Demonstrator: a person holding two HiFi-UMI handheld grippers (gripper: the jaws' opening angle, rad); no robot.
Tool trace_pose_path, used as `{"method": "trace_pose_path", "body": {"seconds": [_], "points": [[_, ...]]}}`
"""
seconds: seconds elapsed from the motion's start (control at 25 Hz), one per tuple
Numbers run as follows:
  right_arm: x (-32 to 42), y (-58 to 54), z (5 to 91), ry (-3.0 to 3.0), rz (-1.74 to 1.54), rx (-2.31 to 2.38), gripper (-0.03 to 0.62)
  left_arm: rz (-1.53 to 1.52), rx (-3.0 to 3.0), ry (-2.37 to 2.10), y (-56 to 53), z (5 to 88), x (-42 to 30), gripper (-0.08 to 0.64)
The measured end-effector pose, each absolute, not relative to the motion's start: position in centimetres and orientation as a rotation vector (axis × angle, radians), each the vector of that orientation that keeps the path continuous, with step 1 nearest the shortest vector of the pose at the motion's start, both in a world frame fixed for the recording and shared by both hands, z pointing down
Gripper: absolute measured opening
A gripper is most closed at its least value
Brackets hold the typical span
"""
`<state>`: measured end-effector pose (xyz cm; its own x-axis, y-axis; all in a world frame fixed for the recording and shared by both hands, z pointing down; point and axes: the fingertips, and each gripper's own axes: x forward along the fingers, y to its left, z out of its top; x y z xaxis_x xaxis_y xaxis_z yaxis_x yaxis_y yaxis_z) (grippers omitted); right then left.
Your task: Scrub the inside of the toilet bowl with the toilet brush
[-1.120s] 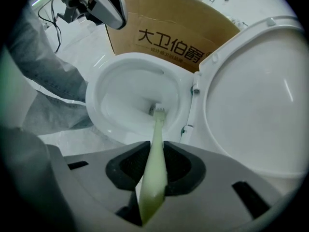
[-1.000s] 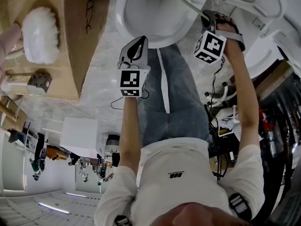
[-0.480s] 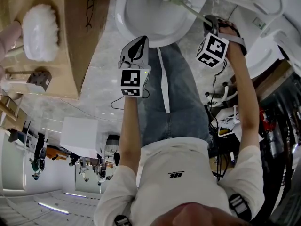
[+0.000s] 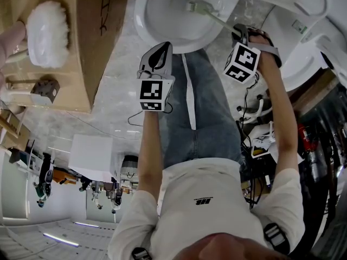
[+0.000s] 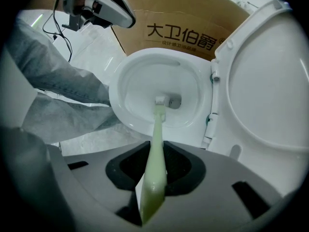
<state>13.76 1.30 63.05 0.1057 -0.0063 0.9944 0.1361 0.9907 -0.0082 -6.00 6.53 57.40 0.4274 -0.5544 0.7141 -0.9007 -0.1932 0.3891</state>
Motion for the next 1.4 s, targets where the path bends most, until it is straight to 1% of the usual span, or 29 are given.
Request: {"method": "trace_pose_path", "body": {"seconds": [0.76,1.2,1.4], "points": [[12.1,7.7,63.1,-1.497,0.106,-0.086,0.077,0.546,1.881,-1.227,7.8,57.1,-6.5,0.008],[10.2,10.5,62.9,-1.528,0.295,0.007,0.078,0.558,1.894,-1.201,7.9,57.1,-6.5,0.008],[9.4,11.3,62.6,-1.532,0.433,0.083,0.078,0.564,1.900,-1.184,7.9,57.2,-6.3,0.008]]}}
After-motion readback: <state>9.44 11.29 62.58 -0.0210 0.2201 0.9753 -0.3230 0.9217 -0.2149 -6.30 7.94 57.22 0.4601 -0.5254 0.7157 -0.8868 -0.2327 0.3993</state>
